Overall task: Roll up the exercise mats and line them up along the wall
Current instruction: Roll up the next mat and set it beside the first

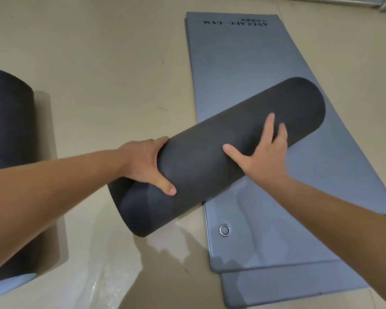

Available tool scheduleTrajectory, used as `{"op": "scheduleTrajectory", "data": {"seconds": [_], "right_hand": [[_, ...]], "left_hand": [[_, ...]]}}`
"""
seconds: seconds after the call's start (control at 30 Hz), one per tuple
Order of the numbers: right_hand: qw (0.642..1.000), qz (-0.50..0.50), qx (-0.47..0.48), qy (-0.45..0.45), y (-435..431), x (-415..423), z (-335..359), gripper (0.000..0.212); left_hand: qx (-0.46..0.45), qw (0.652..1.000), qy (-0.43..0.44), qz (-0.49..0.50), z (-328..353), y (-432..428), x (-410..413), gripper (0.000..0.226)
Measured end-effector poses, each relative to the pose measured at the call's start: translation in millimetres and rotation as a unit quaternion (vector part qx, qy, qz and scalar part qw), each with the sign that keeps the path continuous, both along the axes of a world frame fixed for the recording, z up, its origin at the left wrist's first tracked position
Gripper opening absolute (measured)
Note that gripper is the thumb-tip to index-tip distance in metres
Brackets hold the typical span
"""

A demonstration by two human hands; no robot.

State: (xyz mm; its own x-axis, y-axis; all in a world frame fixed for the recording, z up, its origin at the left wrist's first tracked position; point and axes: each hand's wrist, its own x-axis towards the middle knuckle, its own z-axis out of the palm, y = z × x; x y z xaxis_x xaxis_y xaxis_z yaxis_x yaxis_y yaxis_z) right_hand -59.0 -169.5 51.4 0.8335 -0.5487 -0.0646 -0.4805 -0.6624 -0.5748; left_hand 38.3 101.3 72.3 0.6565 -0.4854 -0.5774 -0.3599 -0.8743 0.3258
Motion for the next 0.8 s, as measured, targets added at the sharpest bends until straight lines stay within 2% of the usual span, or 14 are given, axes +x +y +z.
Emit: {"op": "scheduleTrajectory", "data": {"seconds": [0.03, 0.07, 0.1, 0.13, 0.17, 0.2, 0.27, 0.33, 0.4, 0.47, 0.57, 0.7, 0.8], "right_hand": [[0.981, -0.095, 0.161, 0.043, -0.2, -9.1, -5.6, 0.13], [0.932, -0.158, 0.311, 0.101, 2.1, -16.0, -8.6, 0.123], [0.872, -0.177, 0.43, 0.154, 5.4, -20.7, -10.0, 0.111], [0.824, -0.166, 0.51, 0.183, 8.4, -24.0, -13.0, 0.098], [0.797, -0.152, 0.556, 0.184, 10.4, -26.7, -18.5, 0.088], [0.786, -0.143, 0.577, 0.17, 12.3, -27.6, -24.1, 0.083], [0.792, -0.134, 0.58, 0.137, 14.4, -24.2, -33.9, 0.082], [0.8, -0.134, 0.573, 0.118, 13.1, -16.5, -35.5, 0.098], [0.821, -0.115, 0.545, 0.126, 10.7, -2.5, -31.8, 0.114], [0.853, -0.079, 0.497, 0.137, 13.6, 12.2, -24.4, 0.122], [0.885, -0.009, 0.444, 0.141, 32.2, 26.2, -14.2, 0.111], [0.897, 0.072, 0.406, 0.16, 62.3, 34.5, -16.0, 0.112], [0.896, 0.133, 0.388, 0.169, 84.4, 41.3, -16.4, 0.095]], "left_hand": [[-0.008, 1.0, 0.007, 0.0, -0.7, 1.3, 2.9, 0.117], [-0.009, 1.0, 0.007, -0.001, -1.5, 1.2, 4.0, 0.117], [-0.007, 1.0, 0.007, -0.001, -2.2, 0.3, 4.2, 0.118], [-0.002, 1.0, 0.006, -0.003, -3.0, -1.3, 3.1, 0.119], [0.005, 1.0, 0.004, -0.006, -3.4, -2.9, 1.0, 0.12], [0.018, 1.0, -0.002, -0.012, -3.1, -4.5, -2.0, 0.122], [0.049, 0.999, -0.013, -0.02, -4.3, -7.6, -9.3, 0.123], [0.052, 0.999, 0.011, -0.003, -8.5, -7.2, -20.7, 0.124], [0.014, 0.997, 0.067, 0.04, -15.7, -1.2, -33.6, 0.125], [-0.035, 0.983, 0.14, 0.114, -23.8, 10.2, -44.7, 0.119], [-0.07, 0.957, 0.215, 0.18, -30.4, 34.6, -46.4, 0.102], [-0.034, 0.96, 0.2, 0.194, -18.7, 72.3, -22.2, 0.113], [0.021, 0.964, 0.15, 0.218, -7.5, 93.4, -3.7, 0.109]]}}
